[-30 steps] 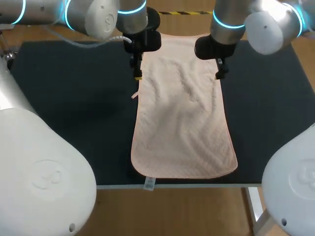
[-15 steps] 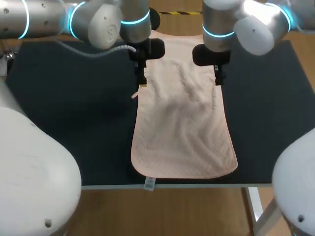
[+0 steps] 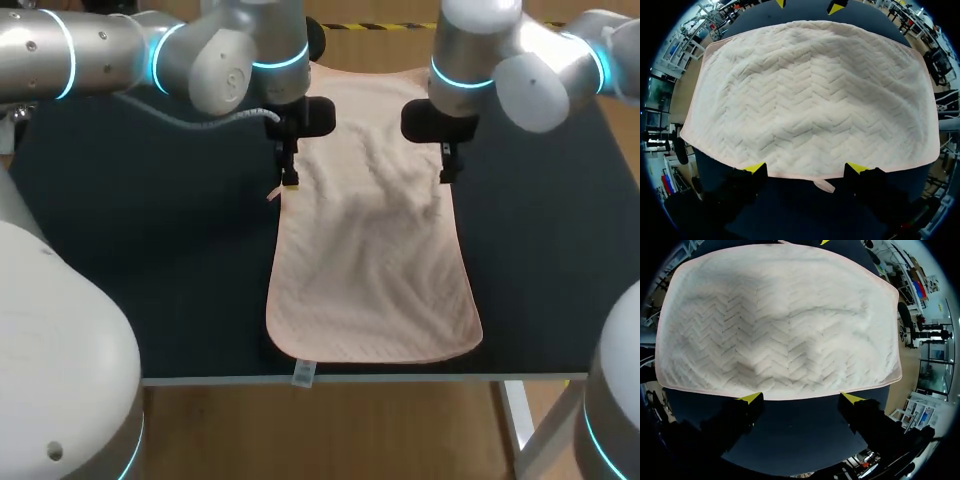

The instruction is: Fold the towel

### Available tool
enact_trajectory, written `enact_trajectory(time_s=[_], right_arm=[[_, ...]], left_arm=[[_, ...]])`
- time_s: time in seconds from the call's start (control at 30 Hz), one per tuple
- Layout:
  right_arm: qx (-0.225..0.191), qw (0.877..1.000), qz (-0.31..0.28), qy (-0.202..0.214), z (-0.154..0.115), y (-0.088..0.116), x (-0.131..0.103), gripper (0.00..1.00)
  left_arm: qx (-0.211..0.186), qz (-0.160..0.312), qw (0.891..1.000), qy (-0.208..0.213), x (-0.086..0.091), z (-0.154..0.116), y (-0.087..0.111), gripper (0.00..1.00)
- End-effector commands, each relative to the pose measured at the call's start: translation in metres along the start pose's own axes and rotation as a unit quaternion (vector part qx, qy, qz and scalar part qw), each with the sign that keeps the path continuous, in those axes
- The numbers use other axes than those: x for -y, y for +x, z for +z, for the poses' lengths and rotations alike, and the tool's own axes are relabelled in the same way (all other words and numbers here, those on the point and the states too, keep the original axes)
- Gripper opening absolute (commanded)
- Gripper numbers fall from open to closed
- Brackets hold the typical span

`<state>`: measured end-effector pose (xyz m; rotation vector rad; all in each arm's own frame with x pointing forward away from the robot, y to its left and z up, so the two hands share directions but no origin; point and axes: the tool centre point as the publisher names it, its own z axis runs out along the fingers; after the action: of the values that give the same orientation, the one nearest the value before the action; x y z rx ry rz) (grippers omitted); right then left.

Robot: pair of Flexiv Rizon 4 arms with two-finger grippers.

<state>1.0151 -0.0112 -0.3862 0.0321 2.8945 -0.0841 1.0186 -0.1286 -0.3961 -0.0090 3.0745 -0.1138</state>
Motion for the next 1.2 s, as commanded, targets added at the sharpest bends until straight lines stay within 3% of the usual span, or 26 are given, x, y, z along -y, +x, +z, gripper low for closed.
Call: enact_trajectory(time_s=[0.03,1.07,1.1,1.13,1.17,1.2], right_arm=[[-0.008,1.0,0.002,-0.005,0.011,-0.002,-0.001,1.0],[-0.046,0.999,-0.001,-0.025,0.051,0.01,-0.001,1.0],[-0.047,0.999,0.0,-0.026,0.053,0.01,-0.001,1.0],[-0.048,0.998,-0.001,-0.026,0.054,0.011,-0.001,1.0],[-0.05,0.998,-0.001,-0.026,0.055,0.011,-0.001,1.0],[-0.052,0.998,-0.001,-0.027,0.057,0.012,-0.001,1.0]], left_arm=[[-0.007,0.001,1.0,-0.003,0.005,0.014,-0.008,1.0],[-0.017,-0.005,1.0,0.005,0.005,0.05,-0.007,1.0],[-0.017,-0.005,1.0,0.005,0.005,0.05,-0.007,0.98],[-0.017,-0.005,1.0,0.005,0.005,0.05,-0.007,0.82],[-0.017,-0.005,1.0,0.005,0.005,0.051,-0.006,0.73],[-0.018,-0.004,1.0,0.004,0.005,0.051,-0.006,0.73]])
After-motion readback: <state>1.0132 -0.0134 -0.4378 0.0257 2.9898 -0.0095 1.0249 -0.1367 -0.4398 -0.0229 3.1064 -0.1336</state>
